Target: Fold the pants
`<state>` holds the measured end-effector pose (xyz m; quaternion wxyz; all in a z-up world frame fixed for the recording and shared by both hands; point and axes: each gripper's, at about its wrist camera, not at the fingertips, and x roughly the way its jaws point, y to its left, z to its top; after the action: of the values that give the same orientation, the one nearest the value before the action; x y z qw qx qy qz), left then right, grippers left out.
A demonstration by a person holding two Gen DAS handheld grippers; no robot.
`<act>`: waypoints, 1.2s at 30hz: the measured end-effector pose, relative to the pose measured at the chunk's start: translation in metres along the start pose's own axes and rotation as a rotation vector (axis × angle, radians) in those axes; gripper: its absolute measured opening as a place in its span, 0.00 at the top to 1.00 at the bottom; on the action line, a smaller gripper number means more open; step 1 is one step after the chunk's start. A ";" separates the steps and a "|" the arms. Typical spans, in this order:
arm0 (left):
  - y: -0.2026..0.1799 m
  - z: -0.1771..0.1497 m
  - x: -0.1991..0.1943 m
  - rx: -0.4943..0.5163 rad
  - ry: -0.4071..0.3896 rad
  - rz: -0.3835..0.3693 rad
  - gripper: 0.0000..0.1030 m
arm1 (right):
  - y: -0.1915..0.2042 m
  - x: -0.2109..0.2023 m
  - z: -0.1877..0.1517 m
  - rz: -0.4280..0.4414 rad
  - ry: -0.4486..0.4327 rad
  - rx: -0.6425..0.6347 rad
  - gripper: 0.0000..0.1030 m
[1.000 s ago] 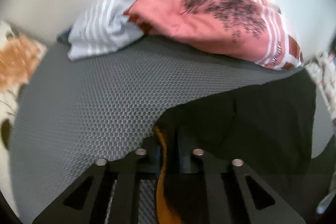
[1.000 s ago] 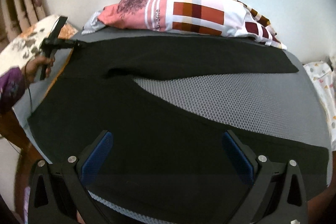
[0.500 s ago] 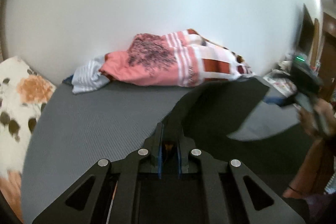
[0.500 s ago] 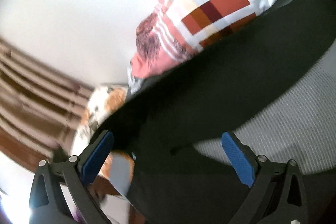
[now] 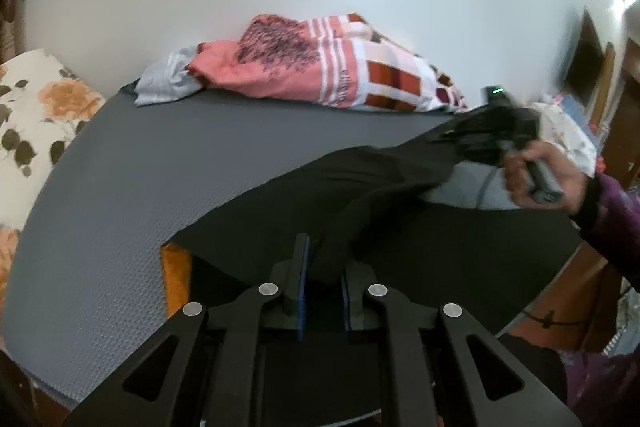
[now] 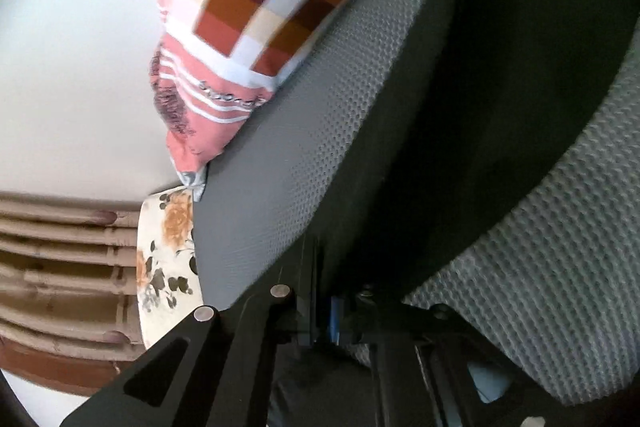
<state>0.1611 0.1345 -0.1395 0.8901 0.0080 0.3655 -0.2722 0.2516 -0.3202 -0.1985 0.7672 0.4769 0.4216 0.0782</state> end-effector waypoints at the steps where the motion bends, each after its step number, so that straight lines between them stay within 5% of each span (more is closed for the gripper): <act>1: 0.003 -0.001 -0.001 -0.006 0.003 0.008 0.87 | 0.008 -0.008 -0.010 -0.008 -0.022 -0.057 0.94; 8: 0.028 -0.024 -0.008 -0.056 0.041 0.082 0.85 | 0.015 -0.068 -0.099 0.025 -0.047 -0.180 0.94; 15: 0.032 -0.052 -0.005 -0.062 0.090 0.132 0.84 | -0.012 -0.084 -0.178 0.008 -0.002 -0.166 0.94; 24: 0.035 -0.069 -0.010 -0.048 0.107 0.189 0.82 | -0.042 -0.078 -0.214 -0.016 0.071 -0.121 0.94; 32: 0.060 -0.078 -0.014 -0.089 0.120 0.260 0.70 | -0.045 -0.061 -0.236 -0.016 0.132 -0.110 0.94; 36: 0.070 -0.088 -0.023 -0.115 0.122 0.322 0.51 | -0.053 -0.056 -0.239 -0.027 0.139 -0.093 0.95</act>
<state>0.1254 0.2240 -0.2018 0.8972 0.0320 0.4280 -0.1037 0.0283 -0.2187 -0.2539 0.7585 0.4282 0.4763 0.1203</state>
